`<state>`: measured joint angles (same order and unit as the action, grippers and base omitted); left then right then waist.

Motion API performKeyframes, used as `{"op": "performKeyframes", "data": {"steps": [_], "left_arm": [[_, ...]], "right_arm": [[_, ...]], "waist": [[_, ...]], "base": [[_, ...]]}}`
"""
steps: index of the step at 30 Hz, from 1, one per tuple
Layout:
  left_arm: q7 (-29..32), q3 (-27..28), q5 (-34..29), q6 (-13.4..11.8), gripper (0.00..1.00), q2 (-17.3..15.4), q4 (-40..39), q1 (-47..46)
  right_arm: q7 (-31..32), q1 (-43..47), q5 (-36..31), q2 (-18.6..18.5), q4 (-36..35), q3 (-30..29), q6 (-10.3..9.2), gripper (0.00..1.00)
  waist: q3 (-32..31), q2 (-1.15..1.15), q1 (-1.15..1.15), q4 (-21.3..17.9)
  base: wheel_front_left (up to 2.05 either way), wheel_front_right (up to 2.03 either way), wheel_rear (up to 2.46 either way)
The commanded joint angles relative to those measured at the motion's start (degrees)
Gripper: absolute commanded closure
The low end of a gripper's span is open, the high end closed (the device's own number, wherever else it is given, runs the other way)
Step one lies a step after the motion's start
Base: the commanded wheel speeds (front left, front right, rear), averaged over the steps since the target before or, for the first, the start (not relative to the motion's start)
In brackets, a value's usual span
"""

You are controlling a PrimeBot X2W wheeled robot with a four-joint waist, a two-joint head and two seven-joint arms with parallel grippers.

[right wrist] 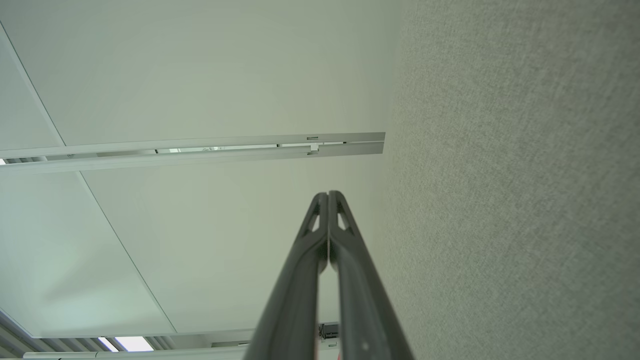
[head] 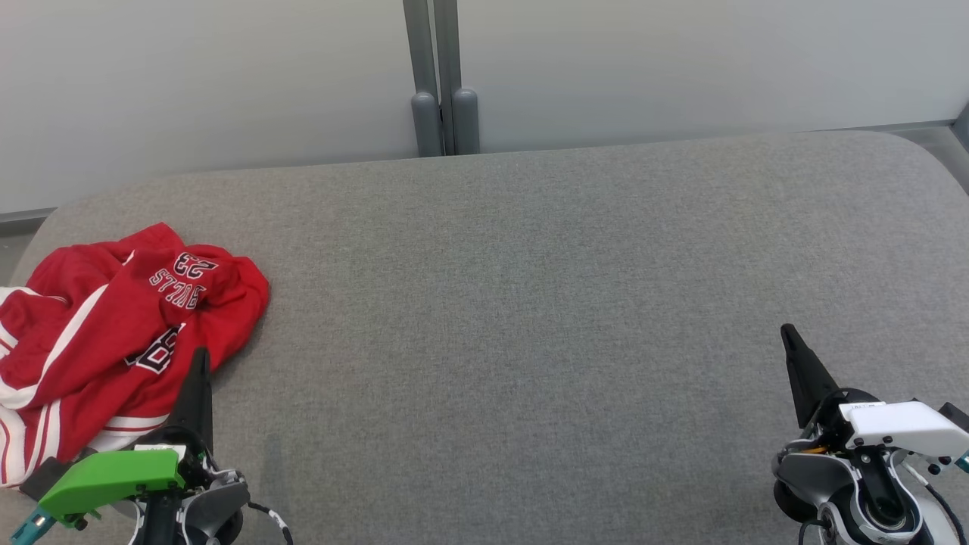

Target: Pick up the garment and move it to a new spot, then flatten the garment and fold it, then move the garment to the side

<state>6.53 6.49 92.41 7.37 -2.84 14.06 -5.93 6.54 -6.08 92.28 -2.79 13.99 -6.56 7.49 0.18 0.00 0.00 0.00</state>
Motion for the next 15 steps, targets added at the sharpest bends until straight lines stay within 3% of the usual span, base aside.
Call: {"op": "performKeyframes", "data": {"steps": [1,15], "left_arm": [[0.14,0.09,-0.05,0.28,1.0,-0.07,-0.08,-0.71],[0.14,0.09,-0.05,0.29,1.0,-0.07,-0.08,-0.71]], "right_arm": [[0.1,-0.27,0.24,-0.11,0.1,0.02,0.0,1.0],[0.1,-0.27,0.24,-0.11,0.1,0.02,0.0,1.0]], "waist": [[0.0,0.0,0.0,0.0],[0.0,0.0,0.0,0.0]], "base": [[0.0,0.0,0.0],[0.0,0.0,0.0]]}}
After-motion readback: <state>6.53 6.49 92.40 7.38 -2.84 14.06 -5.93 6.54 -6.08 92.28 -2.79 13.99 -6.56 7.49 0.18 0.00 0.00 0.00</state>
